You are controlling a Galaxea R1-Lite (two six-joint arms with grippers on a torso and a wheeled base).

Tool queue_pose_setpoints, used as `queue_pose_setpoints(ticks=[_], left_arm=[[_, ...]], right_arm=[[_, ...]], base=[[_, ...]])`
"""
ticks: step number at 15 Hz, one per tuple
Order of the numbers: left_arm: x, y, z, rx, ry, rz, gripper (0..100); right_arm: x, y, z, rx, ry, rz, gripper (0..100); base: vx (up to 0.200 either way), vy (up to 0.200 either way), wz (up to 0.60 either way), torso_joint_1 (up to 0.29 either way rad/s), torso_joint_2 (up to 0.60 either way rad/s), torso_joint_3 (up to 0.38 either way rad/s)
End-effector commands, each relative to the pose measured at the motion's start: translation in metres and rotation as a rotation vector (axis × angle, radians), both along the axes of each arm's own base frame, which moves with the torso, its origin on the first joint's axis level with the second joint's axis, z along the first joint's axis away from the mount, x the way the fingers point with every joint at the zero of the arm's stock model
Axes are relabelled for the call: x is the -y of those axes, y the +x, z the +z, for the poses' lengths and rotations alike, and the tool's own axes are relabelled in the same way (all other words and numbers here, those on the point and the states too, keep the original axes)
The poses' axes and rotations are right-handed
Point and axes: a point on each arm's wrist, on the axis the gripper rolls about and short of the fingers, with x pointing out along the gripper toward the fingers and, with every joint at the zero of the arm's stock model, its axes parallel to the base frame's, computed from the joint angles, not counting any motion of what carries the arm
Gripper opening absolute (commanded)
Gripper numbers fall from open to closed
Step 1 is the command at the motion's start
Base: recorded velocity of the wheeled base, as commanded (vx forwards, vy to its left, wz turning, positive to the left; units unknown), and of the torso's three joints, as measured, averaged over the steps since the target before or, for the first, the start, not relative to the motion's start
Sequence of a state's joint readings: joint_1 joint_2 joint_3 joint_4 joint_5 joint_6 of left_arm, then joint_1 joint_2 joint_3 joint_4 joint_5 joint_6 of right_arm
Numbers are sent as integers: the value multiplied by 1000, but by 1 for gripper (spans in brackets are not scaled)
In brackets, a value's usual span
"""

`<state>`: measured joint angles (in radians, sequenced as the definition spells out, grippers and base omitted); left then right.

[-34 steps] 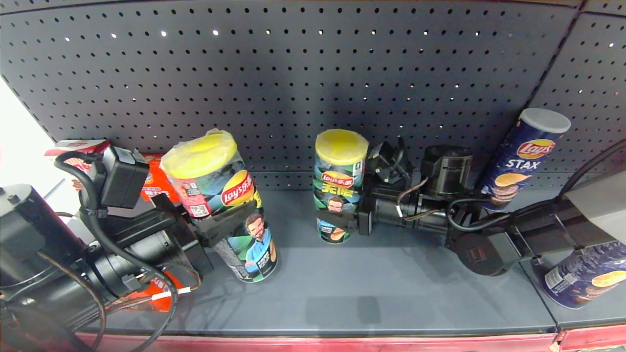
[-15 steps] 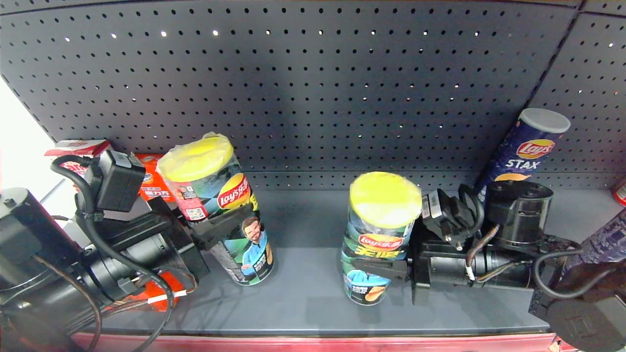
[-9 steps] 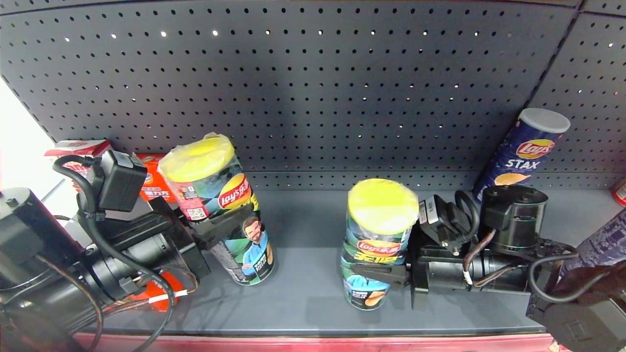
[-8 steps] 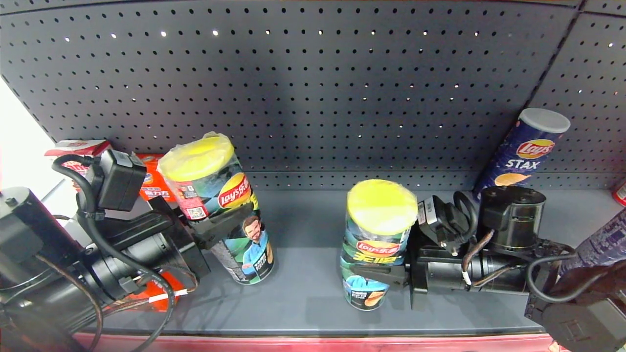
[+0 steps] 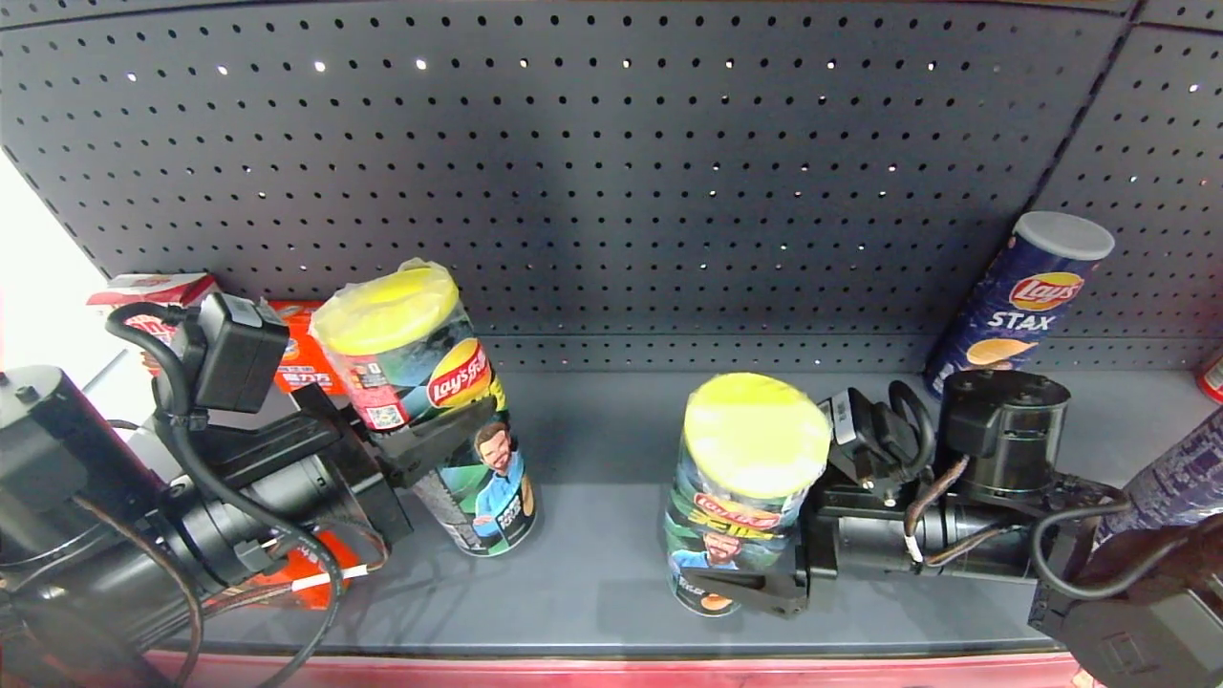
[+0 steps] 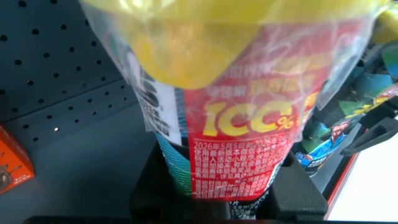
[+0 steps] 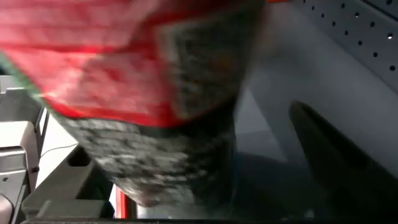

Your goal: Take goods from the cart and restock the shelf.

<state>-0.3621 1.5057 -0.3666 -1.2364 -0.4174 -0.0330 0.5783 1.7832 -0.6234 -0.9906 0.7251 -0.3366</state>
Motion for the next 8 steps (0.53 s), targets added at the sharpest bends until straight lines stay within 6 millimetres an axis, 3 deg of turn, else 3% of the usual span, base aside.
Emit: queue_pose_setpoints(ticks=[1, 4, 8], left_arm=[[0, 0, 0, -1, 0, -1, 0], [0, 0, 0, -1, 0, 0, 0], [0, 0, 0, -1, 0, -3, 0]], right_arm=[[4, -4, 3, 6, 5, -4, 100], [19, -10, 3, -4, -2, -35, 100], [31, -3, 2, -7, -3, -84, 100]], base=[[0, 0, 0, 0, 0, 0], [0, 0, 0, 0, 0, 0], [0, 0, 0, 0, 0, 0]])
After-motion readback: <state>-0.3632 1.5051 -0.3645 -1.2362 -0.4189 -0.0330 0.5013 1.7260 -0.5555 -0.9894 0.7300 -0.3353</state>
